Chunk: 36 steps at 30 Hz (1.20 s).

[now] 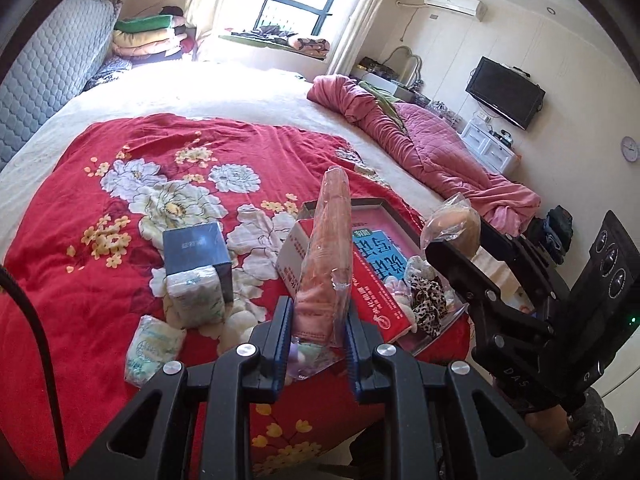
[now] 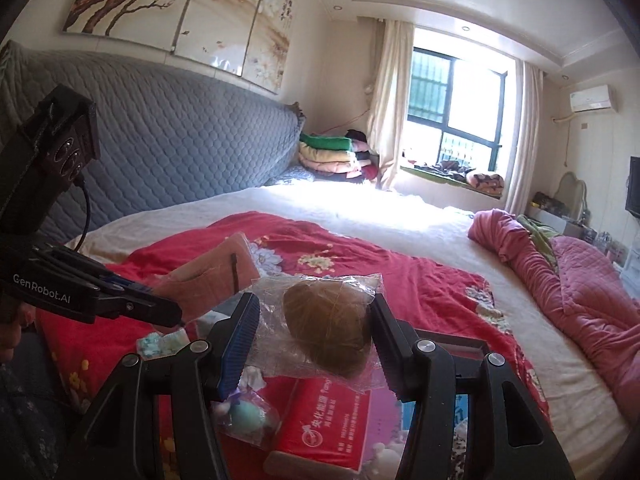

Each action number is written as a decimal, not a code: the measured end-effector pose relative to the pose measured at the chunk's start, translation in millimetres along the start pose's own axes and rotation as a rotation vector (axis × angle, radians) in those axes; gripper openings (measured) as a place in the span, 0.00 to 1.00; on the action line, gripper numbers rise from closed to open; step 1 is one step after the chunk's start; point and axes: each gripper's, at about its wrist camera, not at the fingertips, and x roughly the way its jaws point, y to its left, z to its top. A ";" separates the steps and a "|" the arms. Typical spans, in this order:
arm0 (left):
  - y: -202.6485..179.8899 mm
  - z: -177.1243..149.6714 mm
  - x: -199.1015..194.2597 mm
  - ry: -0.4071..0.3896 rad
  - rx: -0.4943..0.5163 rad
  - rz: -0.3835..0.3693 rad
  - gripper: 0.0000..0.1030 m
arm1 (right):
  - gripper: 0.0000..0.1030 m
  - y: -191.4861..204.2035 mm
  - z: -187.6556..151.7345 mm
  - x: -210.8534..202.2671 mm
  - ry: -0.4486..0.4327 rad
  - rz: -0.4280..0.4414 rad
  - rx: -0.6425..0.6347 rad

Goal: Organize soft objects
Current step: 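Carry the pink item and bun bag in both tools over the pink book box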

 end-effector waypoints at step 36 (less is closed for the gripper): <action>-129.4 38.3 45.7 0.011 0.180 -0.089 0.23 | 0.56 -131.4 -3.4 -79.6 0.011 -0.361 0.337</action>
